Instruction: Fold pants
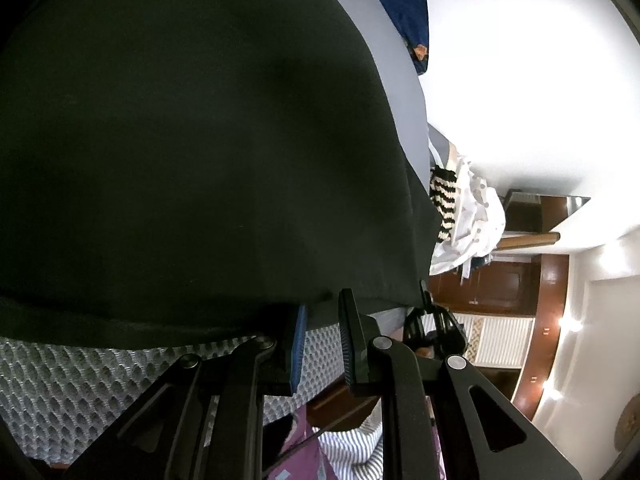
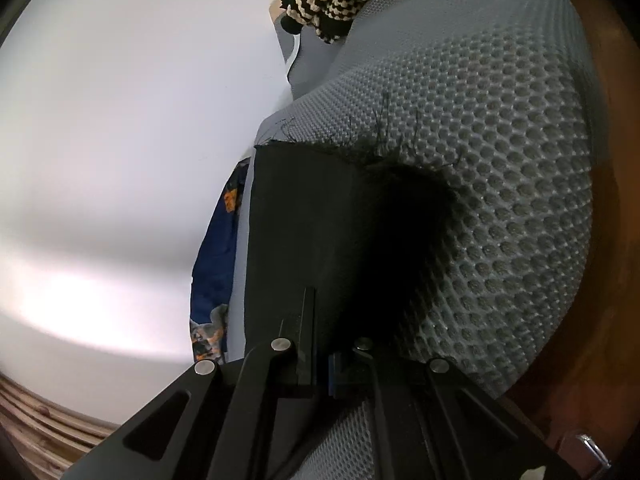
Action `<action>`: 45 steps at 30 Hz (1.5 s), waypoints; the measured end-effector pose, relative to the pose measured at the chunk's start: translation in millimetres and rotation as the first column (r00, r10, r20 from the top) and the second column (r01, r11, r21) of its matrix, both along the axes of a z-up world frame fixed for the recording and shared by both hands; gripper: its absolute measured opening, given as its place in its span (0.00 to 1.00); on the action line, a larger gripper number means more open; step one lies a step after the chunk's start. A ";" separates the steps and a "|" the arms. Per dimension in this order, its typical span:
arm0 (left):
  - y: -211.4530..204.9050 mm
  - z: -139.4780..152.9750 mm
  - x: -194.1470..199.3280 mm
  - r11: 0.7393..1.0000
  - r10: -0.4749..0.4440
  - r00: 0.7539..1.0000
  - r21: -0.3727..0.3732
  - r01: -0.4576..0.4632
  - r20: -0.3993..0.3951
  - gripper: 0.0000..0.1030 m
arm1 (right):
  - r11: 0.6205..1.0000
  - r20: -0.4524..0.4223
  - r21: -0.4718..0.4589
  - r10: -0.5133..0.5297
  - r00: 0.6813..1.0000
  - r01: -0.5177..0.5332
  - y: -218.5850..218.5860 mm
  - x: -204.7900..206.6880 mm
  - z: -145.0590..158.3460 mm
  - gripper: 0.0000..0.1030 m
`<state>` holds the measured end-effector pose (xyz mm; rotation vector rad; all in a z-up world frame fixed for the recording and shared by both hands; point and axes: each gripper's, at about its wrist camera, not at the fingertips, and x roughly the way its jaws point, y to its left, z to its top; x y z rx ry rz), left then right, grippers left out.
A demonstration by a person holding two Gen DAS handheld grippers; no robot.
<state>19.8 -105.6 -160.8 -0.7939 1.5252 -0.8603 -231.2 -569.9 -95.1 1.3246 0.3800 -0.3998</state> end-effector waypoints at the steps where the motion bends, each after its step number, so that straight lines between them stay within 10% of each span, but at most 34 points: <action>1: 0.2 0.5 -0.1 1.000 0.002 1.000 -0.002 -0.002 -0.003 0.16 | 1.000 0.001 -0.003 -0.001 1.000 0.001 0.2 -0.9 0.6 0.05; 12: 9.7 2.9 -8.2 0.999 -0.031 1.000 -0.015 0.031 0.000 0.16 | 0.999 -0.076 -0.022 -0.027 0.997 0.025 -3.0 -6.8 -1.1 0.03; 18: 15.3 34.1 -18.4 0.992 -0.101 0.990 -0.061 0.107 0.098 0.17 | 0.995 -0.050 0.097 0.024 0.998 -0.019 23.0 -10.0 10.8 0.41; 28: 70.0 76.0 -16.1 1.000 0.015 0.938 -0.008 -0.013 0.346 0.29 | 0.860 0.078 0.301 0.407 0.910 -0.411 177.1 64.4 -12.2 0.35; 45: 124.4 63.8 -21.4 0.991 0.086 0.919 0.061 -0.118 0.385 0.43 | 0.897 -0.025 0.287 0.357 0.934 -0.336 198.2 93.5 -39.5 0.35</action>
